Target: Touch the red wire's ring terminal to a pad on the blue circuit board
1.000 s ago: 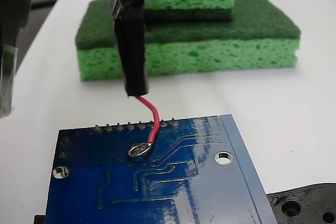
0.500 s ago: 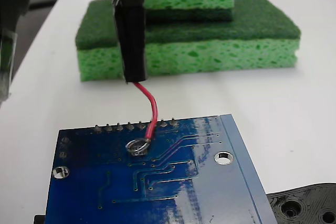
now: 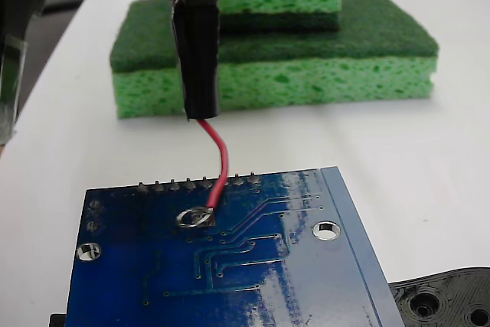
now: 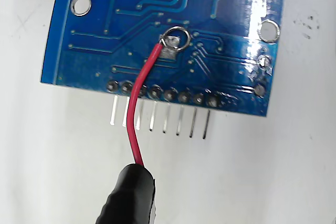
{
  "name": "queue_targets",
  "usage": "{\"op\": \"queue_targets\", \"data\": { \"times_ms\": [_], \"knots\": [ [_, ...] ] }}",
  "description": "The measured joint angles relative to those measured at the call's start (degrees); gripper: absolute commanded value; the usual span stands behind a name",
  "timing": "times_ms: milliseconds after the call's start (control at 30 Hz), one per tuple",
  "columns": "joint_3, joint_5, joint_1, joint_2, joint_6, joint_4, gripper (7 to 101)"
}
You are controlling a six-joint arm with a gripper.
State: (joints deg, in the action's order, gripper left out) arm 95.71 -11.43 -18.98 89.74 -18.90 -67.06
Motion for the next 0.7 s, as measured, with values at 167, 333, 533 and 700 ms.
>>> {"op": "queue_targets", "data": {
  "times_ms": [167, 333, 533, 700],
  "knots": [
    [-0.09, -0.18, 0.26, 0.0, 0.18, -0.35, 100.3],
    [-0.09, -0.18, 0.26, -0.26, 0.18, -0.18, 100.3],
    [-0.09, -0.26, 0.26, -0.26, 0.26, -0.18, 100.3],
    [-0.09, -0.26, 0.35, 1.93, 0.53, -0.26, 100.3]
  ]
}}
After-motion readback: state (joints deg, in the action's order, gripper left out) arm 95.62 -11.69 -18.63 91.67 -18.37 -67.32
